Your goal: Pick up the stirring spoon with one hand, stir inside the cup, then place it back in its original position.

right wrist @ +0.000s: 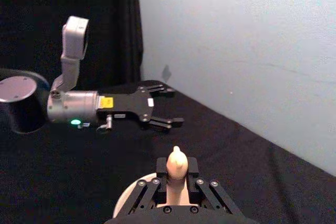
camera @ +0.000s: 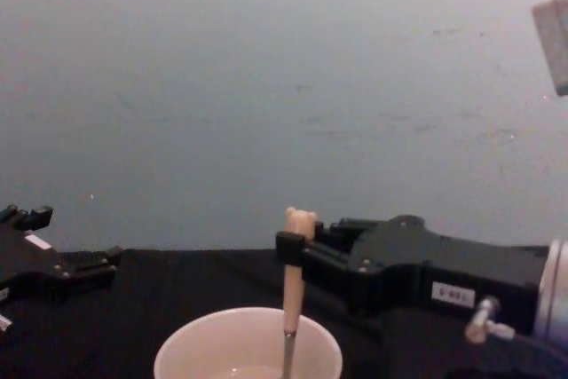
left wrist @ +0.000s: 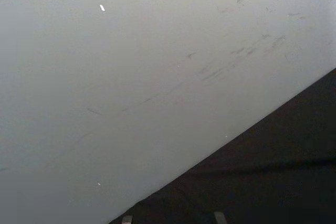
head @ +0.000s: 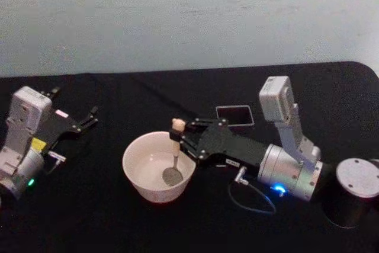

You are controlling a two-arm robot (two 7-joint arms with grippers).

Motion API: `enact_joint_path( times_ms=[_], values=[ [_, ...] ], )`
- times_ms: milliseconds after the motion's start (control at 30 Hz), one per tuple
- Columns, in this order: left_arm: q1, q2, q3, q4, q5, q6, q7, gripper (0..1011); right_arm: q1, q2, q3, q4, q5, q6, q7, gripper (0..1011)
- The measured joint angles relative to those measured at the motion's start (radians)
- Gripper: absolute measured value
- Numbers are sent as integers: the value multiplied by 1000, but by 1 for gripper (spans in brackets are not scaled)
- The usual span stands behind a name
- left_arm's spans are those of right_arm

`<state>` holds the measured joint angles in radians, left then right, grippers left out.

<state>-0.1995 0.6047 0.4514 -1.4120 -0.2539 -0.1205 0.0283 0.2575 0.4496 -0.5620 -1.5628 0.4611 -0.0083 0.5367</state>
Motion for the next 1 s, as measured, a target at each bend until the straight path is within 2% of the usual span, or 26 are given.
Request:
enact_joint_path(
  times_ms=[367,767,1000],
  values=[
    [0,0,0,0,0,0,0,1001,6,-34,-30,16,-36,5,15,211],
    [0,0,0,0,0,0,0,1002,55,-112,-49,90,-78,5,-5,212],
    [0,0,0,0,0,0,0,1002,88,-162,-37,146,-93,12,-41,212]
  ],
)
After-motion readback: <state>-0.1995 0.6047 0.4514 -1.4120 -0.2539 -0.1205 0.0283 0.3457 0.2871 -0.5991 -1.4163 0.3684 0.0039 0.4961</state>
